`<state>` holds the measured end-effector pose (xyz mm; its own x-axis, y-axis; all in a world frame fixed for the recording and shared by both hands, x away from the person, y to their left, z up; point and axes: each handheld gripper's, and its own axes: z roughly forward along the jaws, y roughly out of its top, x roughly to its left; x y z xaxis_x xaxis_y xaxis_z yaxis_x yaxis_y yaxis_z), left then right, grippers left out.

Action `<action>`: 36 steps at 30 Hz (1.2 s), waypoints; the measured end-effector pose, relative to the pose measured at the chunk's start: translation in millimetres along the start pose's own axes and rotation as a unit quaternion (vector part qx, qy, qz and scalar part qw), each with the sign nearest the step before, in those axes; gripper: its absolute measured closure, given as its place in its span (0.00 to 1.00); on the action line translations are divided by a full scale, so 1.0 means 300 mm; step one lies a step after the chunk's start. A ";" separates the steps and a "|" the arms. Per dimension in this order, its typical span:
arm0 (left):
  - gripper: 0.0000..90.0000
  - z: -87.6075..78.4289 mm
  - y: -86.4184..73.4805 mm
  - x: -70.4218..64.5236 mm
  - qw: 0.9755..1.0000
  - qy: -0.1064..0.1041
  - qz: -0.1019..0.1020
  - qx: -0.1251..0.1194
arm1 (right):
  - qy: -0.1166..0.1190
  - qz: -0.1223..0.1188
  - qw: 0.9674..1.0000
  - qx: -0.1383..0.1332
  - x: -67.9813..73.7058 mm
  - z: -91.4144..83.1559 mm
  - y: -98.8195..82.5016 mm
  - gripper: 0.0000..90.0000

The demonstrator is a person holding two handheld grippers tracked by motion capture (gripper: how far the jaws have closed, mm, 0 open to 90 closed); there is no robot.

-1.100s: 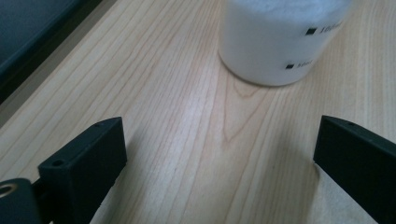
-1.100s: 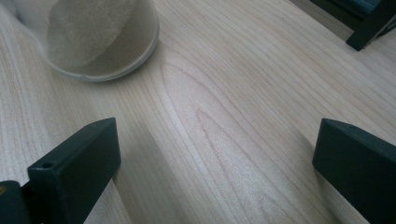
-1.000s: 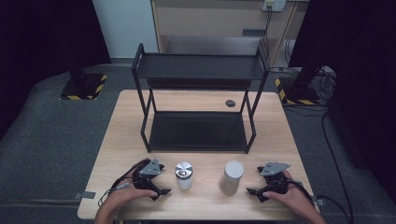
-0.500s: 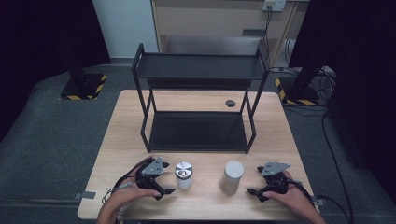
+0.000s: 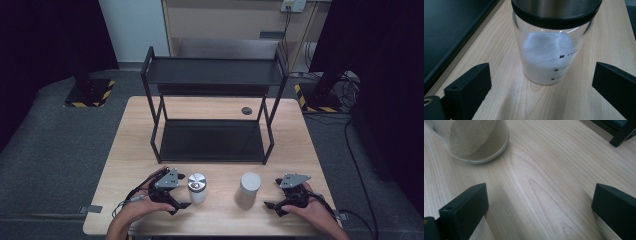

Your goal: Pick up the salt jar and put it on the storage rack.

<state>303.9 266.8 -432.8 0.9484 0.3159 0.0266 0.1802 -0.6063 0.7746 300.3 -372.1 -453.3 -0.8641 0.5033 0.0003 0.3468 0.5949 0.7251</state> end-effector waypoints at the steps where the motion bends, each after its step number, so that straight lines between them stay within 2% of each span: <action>1: 0.01 0.001 -0.002 0.001 1.000 -0.001 -0.003 -0.003 | 0.000 0.000 1.000 0.000 0.000 0.000 0.000 0.02; 8: 0.01 0.005 0.006 -0.004 1.000 -0.003 0.002 -0.004 | 0.000 0.000 1.000 0.000 0.000 0.000 0.000 0.02; 14: 0.01 0.009 0.009 -0.005 1.000 -0.006 -0.001 -0.016 | 0.000 0.000 1.000 0.000 0.000 0.000 0.000 0.02; 24: 0.01 0.020 0.015 -0.003 1.000 -0.013 -0.002 -0.017 | 0.000 0.000 1.000 0.000 0.000 0.000 0.000 0.02; 28: 0.01 0.033 0.014 -0.004 1.000 -0.013 -0.009 -0.020 | 0.000 0.000 1.000 0.000 0.000 0.000 0.000 0.02; 36: 0.01 0.062 0.014 -0.009 1.000 -0.008 -0.006 -0.021 | 0.000 0.000 1.000 0.000 0.000 0.000 0.000 0.02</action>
<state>306.9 249.8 -441.3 0.9502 0.3115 0.0064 0.1815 -0.5704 0.8011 300.2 -372.1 -453.3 -0.8641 0.5034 0.0005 0.3469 0.5948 0.7251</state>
